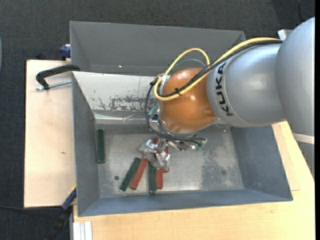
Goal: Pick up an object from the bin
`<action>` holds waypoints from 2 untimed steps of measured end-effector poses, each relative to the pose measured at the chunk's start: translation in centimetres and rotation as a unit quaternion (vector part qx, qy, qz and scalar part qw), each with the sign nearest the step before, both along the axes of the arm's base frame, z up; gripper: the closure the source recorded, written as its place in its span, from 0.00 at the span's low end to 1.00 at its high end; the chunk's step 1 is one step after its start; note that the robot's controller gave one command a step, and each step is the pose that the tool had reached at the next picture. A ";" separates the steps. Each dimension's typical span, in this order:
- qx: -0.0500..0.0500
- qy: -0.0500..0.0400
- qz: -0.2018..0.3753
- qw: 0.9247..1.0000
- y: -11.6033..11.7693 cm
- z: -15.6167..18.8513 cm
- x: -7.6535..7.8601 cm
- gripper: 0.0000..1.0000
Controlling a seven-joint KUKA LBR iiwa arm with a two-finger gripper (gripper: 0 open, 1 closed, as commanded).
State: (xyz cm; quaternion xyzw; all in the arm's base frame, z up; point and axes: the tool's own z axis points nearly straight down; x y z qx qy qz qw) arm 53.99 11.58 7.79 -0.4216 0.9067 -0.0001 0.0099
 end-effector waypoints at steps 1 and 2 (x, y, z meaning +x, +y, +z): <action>-0.002 0.006 0.000 1.000 -0.2 -0.6 -0.4 0.00; -0.001 0.003 0.000 1.000 -0.2 -0.4 -0.3 1.00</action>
Offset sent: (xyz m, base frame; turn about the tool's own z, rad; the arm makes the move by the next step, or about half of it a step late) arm 0.0000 0.0000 0.0000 0.0000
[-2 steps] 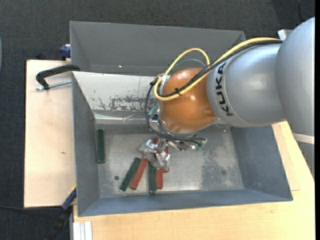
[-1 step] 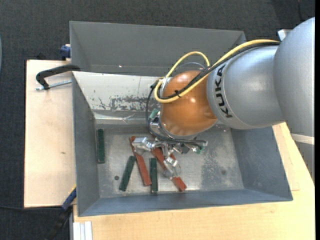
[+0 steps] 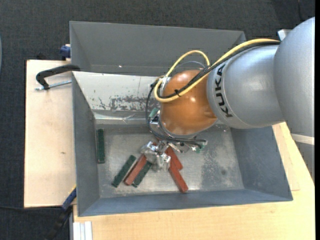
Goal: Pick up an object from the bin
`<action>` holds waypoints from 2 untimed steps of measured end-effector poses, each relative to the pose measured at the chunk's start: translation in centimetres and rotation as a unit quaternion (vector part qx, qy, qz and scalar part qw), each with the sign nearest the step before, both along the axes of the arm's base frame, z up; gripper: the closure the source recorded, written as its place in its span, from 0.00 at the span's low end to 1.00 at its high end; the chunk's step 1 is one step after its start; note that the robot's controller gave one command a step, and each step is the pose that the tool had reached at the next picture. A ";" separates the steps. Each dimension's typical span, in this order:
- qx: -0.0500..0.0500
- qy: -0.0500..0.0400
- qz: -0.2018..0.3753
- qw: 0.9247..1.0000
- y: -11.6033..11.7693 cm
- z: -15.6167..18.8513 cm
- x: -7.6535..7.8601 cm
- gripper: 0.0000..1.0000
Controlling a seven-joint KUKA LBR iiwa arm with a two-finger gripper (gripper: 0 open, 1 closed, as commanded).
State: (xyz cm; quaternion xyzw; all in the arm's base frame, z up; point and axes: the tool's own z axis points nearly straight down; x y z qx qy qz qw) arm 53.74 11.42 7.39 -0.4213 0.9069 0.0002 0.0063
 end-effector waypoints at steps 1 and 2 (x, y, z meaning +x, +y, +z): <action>-0.001 0.003 0.000 1.000 -0.1 -0.2 -0.2 0.00; -0.001 0.004 0.000 1.000 -0.1 -0.2 -0.2 0.00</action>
Offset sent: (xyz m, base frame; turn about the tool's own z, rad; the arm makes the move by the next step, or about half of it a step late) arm 0.0000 0.0000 0.0000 0.0000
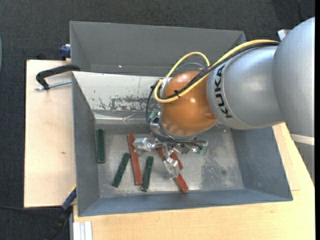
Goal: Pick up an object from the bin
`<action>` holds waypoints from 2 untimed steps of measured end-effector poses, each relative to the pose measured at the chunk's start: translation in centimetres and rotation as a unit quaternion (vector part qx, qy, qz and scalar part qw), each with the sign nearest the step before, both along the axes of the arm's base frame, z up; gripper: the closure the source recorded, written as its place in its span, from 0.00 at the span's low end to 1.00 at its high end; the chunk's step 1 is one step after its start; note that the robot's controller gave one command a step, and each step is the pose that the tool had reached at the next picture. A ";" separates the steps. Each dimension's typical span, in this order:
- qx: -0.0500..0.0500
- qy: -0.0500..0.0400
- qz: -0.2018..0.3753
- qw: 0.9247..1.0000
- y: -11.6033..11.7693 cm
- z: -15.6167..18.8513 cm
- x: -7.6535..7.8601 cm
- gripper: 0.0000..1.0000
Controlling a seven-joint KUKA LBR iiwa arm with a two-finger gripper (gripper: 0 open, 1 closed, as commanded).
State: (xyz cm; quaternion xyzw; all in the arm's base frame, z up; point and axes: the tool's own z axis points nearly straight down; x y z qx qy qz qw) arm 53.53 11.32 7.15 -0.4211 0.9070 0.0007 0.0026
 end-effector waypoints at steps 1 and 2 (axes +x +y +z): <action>-0.002 -0.001 0.098 0.995 2.4 0.0 -0.1 0.00; 0.000 -0.001 0.258 0.966 6.2 0.2 -0.6 1.00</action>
Offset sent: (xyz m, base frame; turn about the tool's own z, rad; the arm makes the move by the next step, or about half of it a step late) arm -0.0071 0.0603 0.0013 -0.5261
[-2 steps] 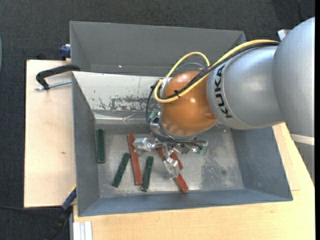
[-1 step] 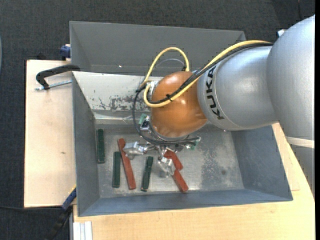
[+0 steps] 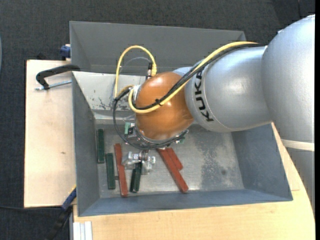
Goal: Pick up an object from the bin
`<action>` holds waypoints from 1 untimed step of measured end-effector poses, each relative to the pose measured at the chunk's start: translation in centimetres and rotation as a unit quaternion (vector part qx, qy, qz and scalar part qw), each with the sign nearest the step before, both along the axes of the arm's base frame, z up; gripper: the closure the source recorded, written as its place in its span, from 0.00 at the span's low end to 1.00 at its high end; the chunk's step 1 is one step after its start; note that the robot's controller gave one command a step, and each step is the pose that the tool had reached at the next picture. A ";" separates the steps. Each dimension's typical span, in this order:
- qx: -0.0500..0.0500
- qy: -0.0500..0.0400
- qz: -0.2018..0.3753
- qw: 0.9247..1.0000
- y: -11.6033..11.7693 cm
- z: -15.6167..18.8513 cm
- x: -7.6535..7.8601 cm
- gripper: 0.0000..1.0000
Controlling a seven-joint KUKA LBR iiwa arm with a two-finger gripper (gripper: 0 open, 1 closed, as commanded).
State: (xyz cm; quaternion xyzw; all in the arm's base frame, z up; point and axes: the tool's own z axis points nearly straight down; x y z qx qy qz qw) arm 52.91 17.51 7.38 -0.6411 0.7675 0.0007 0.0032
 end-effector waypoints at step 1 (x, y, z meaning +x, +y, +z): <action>0.000 0.000 0.000 1.000 0.0 0.0 0.0 1.00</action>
Offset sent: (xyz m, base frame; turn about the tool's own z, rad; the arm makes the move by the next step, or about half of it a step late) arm -0.0204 -0.0316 0.1050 -0.8308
